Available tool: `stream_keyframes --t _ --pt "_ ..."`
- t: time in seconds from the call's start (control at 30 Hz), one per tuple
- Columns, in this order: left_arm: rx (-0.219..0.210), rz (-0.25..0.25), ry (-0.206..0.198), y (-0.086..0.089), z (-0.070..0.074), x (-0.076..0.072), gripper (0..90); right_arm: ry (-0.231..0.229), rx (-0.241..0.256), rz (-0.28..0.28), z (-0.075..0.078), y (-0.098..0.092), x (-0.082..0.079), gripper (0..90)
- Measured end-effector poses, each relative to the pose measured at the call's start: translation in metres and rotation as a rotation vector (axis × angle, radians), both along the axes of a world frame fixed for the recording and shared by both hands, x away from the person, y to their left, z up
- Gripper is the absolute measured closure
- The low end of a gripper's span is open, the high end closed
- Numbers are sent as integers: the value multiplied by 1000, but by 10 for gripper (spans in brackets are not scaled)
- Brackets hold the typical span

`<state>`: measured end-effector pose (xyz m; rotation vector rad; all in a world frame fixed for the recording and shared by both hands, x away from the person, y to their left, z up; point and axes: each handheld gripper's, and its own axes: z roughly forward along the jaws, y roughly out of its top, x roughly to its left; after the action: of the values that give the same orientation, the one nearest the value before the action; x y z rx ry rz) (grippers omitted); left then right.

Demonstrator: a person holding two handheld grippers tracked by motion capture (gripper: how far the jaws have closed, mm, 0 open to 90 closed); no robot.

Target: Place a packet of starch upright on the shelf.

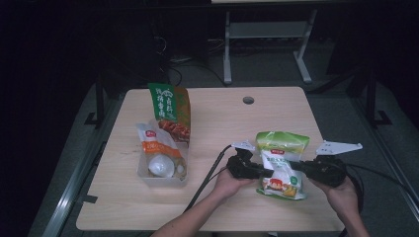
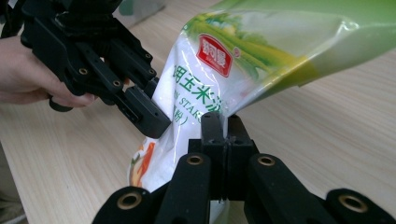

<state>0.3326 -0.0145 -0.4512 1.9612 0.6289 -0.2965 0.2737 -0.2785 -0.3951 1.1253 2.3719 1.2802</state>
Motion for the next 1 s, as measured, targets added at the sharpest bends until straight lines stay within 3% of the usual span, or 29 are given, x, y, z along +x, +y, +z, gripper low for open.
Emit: stream_keyframes --t 0.2,0.27,0.33,0.4,0.47,0.63,0.73,0.83,1.0 --pt "37 57 -109 14 12 -4 741 -52 2 3 7 16 2 888" --pt "48 67 -124 18 14 -5 746 -54 19 11 8 23 5 884" --pt "93 94 -180 26 17 -7 749 -52 31 20 6 29 9 879" --pt "124 104 -217 32 17 -9 753 -39 27 31 2 36 13 867" --pt "131 107 -225 34 17 -10 761 -15 14 46 -2 41 15 847" --pt "188 81 -323 32 21 -22 765 61 19 82 -6 46 20 765" --pt "187 78 -320 33 21 -22 765 67 9 106 -4 48 22 731" --pt "201 67 -339 33 22 -23 764 107 -1 117 -5 50 25 707" --pt "207 61 -338 33 23 -23 762 124 -10 130 -6 51 27 738"
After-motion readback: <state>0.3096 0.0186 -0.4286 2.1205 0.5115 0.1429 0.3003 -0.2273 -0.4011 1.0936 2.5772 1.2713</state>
